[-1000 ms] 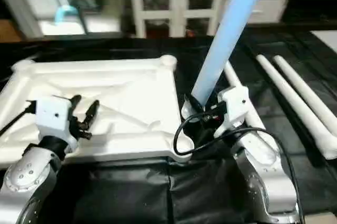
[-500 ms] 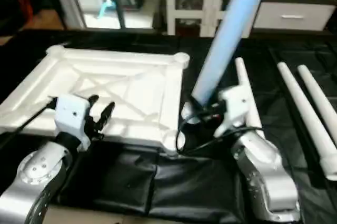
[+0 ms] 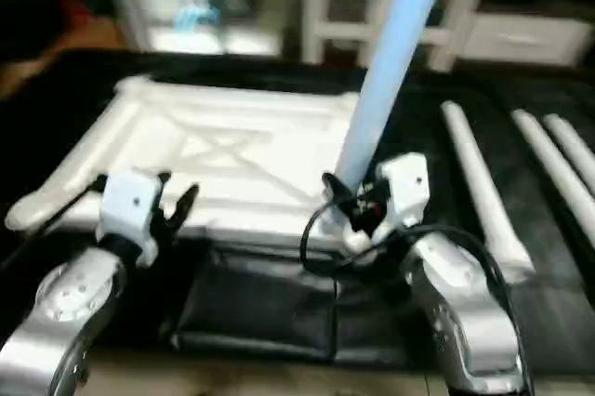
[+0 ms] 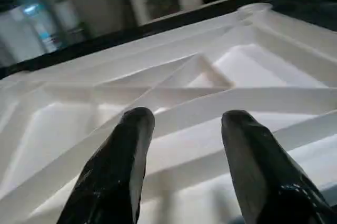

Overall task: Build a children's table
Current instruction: Insert table leg to table base

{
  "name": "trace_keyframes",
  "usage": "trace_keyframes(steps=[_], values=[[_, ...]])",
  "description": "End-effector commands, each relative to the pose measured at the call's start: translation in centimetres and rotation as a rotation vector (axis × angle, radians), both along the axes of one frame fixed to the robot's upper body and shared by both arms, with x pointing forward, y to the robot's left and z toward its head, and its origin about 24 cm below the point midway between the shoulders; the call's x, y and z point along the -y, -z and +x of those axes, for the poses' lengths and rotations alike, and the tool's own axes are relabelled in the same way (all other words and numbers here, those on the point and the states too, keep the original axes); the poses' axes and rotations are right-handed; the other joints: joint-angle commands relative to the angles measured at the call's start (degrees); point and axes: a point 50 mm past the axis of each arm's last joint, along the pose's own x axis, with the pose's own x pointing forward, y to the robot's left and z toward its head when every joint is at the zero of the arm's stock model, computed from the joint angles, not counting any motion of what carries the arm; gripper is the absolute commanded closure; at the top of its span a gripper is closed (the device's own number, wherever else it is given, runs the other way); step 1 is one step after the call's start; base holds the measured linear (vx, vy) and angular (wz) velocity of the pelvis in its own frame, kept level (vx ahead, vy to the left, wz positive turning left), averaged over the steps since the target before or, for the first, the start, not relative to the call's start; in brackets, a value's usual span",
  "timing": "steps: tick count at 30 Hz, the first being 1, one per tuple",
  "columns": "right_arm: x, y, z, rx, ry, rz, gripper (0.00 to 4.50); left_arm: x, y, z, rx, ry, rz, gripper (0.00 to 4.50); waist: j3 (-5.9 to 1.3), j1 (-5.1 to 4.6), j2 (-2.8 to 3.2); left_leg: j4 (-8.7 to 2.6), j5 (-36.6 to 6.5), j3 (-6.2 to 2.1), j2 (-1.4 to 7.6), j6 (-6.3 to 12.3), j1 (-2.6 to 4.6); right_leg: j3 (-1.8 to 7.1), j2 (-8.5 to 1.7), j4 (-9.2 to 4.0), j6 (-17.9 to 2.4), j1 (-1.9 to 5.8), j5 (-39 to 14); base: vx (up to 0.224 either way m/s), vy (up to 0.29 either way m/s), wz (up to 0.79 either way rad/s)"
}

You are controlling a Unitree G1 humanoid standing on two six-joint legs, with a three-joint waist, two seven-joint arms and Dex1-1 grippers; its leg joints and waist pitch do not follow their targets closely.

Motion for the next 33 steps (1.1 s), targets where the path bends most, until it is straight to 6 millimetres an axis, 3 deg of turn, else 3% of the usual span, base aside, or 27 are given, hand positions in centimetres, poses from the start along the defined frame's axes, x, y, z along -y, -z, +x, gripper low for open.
trace_keyframes(steps=[1,2,3,4,6,7,8,9,11,12,13,14,15,16,17,18,20,21,22,23,24,25,26,27,28,30,33], values=[[0.5,-0.7,0.1,0.016,0.032,0.004,2.63,0.2,0.1,0.0,0.003,-0.01,-0.013,2.12,-3.61,0.37,-0.64,-6.25,1.19,-6.02,7.86,-3.37,1.21,3.04,-5.55,-3.77,-9.47,1.98,9.27,-0.028,0.113,-0.02],[0.6,-0.9,0.2,0.019,0.043,0.013,2.63,0.3,0.0,0.1,0.008,-0.018,-0.009,2.12,-3.6,-0.19,0.24,-6.59,4.77,-7.31,9.1,-6.73,1.03,2.47,-3.79,-3.75,-11.08,2.36,11.63,-0.028,0.113,-0.02],[0.7,-0.9,0.2,0.019,0.043,0.014,2.63,0.3,0.0,0.1,0.009,-0.018,-0.009,2.12,-3.14,-0.81,0.82,-8.14,3.14,-7.85,10.59,-12.45,1.57,1.37,-1.55,-3.32,-8.79,1.7,8.05,-0.03,0.066,0.02],[0.7,-1.0,0.3,0.019,0.046,0.016,2.63,0.4,0.1,0.1,0.009,-0.017,-0.011,2.12,-2.62,-1.44,1.05,-10.54,-2.87,-8.68,12.83,-16.33,1.4,0.73,-0.79,-2.37,-5.14,1.56,2.65,0.0,0.0,0.0],[0.6,-1.1,0.3,0.016,0.046,0.011,2.63,0.6,0.2,0.1,0.001,-0.022,-0.023,2.12,-2.14,-1.83,1.26,-13.19,-13.2,-10.0,15.92,-16.43,1.76,-0.2,-0.28,-0.83,-0.47,0.9,-2.11,0.0,0.0,0.0],[0.6,-1.1,0.3,0.016,0.045,0.009,2.63,0.6,0.3,0.1,-0.002,-0.024,-0.023,2.12,-2.21,-1.89,1.26,-13.46,-14.58,-10.32,16.46,-15.04,2.04,-0.3,-0.23,-0.18,0.72,0.63,-2.32,-0.034,-0.085,0.13],[0.6,-1.1,0.3,0.016,0.044,0.008,2.63,0.6,0.3,0.2,-0.003,-0.026,-0.022,2.12,-2.44,-1.92,0.98,-13.44,-13.52,-11.35,17.03,-10.62,2.85,0.08,-0.68,0.35,1.08,-0.16,-2.67,-0.034,-0.085,0.13],[0.6,-1.1,0.4,0.017,0.042,0.008,2.63,0.6,0.3,0.2,-0.002,-0.026,-0.022,2.12,-2.75,-1.98,0.76,-12.59,-9.47,-11.14,16.18,-5.77,3.03,0.38,-1.06,0.03,-0.55,-0.35,-1.97,-0.038,-0.134,0.06],[0.5,-1.1,0.4,0.018,0.035,-0.002,2.63,0.7,0.4,0.2,-0.002,-0.025,-0.027,2.12,-3.12,-1.96,0.26,-11.79,-7.06,-10.7,14.88,-0.99,2.78,0.7,-1.48,-1.08,-3.85,0.12,-0.6,-0.046,-0.192,-0.01],[0.5,-1.2,0.4,0.02,0.033,-0.001,2.63,0.7,0.3,0.3,0.0,-0.028,-0.024,2.12,-3.61,-2.24,-1.11,-9.27,-6.59,-8.52,11.25,8.12,1.08,1.19,-2.74,-4.24,-16.35,1.26,5.22,-0.057,-0.242,-0.03],[0.5,-1.3,0.5,0.02,0.032,0.001,2.63,0.7,0.3,0.3,0.002,-0.029,-0.022,2.12,-3.6,-2.2,-1.85,-6.93,-7.89,-6.03,7.59,10.24,-0.09,1.12,-2.8,-6.71,-22.66,1.75,6.02,-0.045,-0.238,0.02],[0.5,-1.3,0.5,0.021,0.033,0.003,2.63,0.6,0.7,0.3,-0.046,-0.048,-0.032,2.12,-4.19,-0.96,-3.73,4.14,-8.11,-2.67,0.82,10.85,-3.38,3.6,-6.03,-10.64,-30.11,5.29,2.75,-0.045,-0.238,0.02],[0.5,-1.4,0.5,0.021,0.034,0.005,2.63,0.5,0.7,0.3,-0.051,-0.052,-0.039,2.12,-3.29,-0.53,-3.23,5.85,-2.31,-4.05,1.51,7.58,-5.48,4.46,-7.62,-9.98,-24.92,5.4,-1.65,-0.04,-0.214,-0.04],[0.5,-1.4,0.5,0.021,0.035,0.005,2.63,0.5,0.7,0.3,-0.05,-0.053,-0.042,2.12,-2.85,-0.75,-3.52,5.32,0.23,-4.48,1.61,5.69,-6.0,3.58,-7.22,-9.8,-20.0,5.03,-3.93,-0.057,-0.185,-0.09],[0.5,-1.3,0.5,0.019,0.035,0.009,2.63,0.5,0.7,0.3,-0.047,-0.054,-0.042,2.12,-2.7,-0.38,-3.66,2.19,2.47,-5.34,1.73,4.29,-5.35,3.67,-6.32,-9.72,-9.2,4.71,-9.28,-0.057,-0.185,-0.09],[0.5,-1.3,0.4,0.016,0.033,0.011,2.63,0.5,0.6,0.3,-0.037,-0.049,-0.033,2.12,-3.26,0.14,-2.4,-0.09,2.16,-7.34,4.05,6.07,-4.77,5.17,-7.59,-9.2,-5.47,5.16,-10.87,-0.056,-0.12,-0.05],[0.3,-1.2,0.3,0.008,0.014,0.031,2.63,0.6,0.5,0.1,-0.023,-0.031,-0.021,2.12,-2.84,0.95,-2.18,0.63,-0.04,-8.63,4.86,9.49,-5.35,7.12,-10.04,-9.54,-5.13,5.27,-17.56,-0.056,-0.063,-0.07],[0.3,-1.3,0.2,0.007,0.01,0.045,2.63,0.8,0.6,0.0,-0.024,0.002,-0.016,2.12,-2.55,1.6,-2.27,2.16,-1.12,-9.39,5.7,6.62,-4.97,8.6,-12.12,-10.7,-7.88,4.82,-24.04,-0.055,-0.022,-0.07],[0.3,-1.3,0.3,0.006,0.007,0.059,2.63,1.0,0.4,-0.2,-0.006,0.043,0.006,2.12,-2.25,1.71,-2.12,1.94,-0.76,-9.92,5.86,5.34,-5.24,8.35,-11.79,-10.69,-9.32,5.12,-25.17,0.0,0.0,0.0],[0.3,-1.4,0.3,0.006,0.003,0.068,2.63,1.1,0.3,-0.4,0.01,0.089,0.015,2.12,-1.93,2.03,-1.47,-1.52,0.73,-9.84,6.21,4.32,-4.17,5.33,-7.61,-10.07,-11.06,4.27,-23.96,0.0,0.0,0.0],[0.4,-1.6,0.5,0.018,-0.001,0.07,2.63,1.6,0.3,-0.8,0.008,0.181,-0.004,2.12,-1.75,1.56,-0.79,-5.24,-2.47,-9.28,8.09,5.07,-0.66,2.14,-2.4,-8.7,-10.25,1.91,-19.5,-0.034,0.077,0.08],[0.4,-1.7,0.5,0.019,-0.001,0.07,2.63,1.6,0.3,-0.8,0.008,0.192,-0.007,2.12,-1.75,1.56,-0.79,-5.24,-2.47,-9.28,8.09,5.07,-0.66,2.14,-2.4,-8.7,-10.25,1.91,-19.5,-0.033,0.097,0.14],[0.7,-1.8,1.0,0.027,0.01,0.063,2.63,1.8,0.4,-0.8,0.005,0.262,0.036,2.12,-2.51,0.22,0.38,-6.83,-0.09,-11.05,11.63,6.81,1.62,0.82,-0.9,-4.86,-9.36,1.26,-3.28,-0.033,0.097,0.14],[0.7,-1.8,1.1,0.03,0.012,0.061,2.63,1.9,0.4,-0.8,0.005,0.274,0.047,2.12,-2.35,0.43,0.53,-7.14,0.02,-10.86,11.84,6.56,1.55,0.79,-1.08,-4.62,-9.05,1.22,-1.34,-0.034,0.105,0.1],[1.0,-2.1,1.7,0.054,0.025,0.039,2.63,2.0,0.4,-0.4,0.026,0.34,0.137,2.12,-1.69,0.29,0.19,-7.9,-6.84,-9.22,10.49,1.44,0.72,1.6,-2.09,-5.33,-9.13,1.48,-1.05,-0.046,0.092,0.09],[1.1,-2.2,1.9,0.066,0.029,0.029,2.63,2.0,0.3,-0.3,0.039,0.364,0.163,2.12,-1.3,0.44,-0.59,-7.67,-17.09,-7.33,8.33,-4.69,0.89,2.68,-3.23,-7.07,-9.58,1.39,-10.25,-0.048,0.078,0.07],[1.3,-3.0,2.3,0.128,0.01,0.047,2.63,2.5,-0.8,0.2,0.041,0.517,0.081,1.76,-1.13,0.1,-0.98,-7.43,-22.0,-6.82,7.93,-7.74,1.22,3.23,-3.99,-8.37,-6.7,0.71,-22.97,0.0,0.0,0.0]])
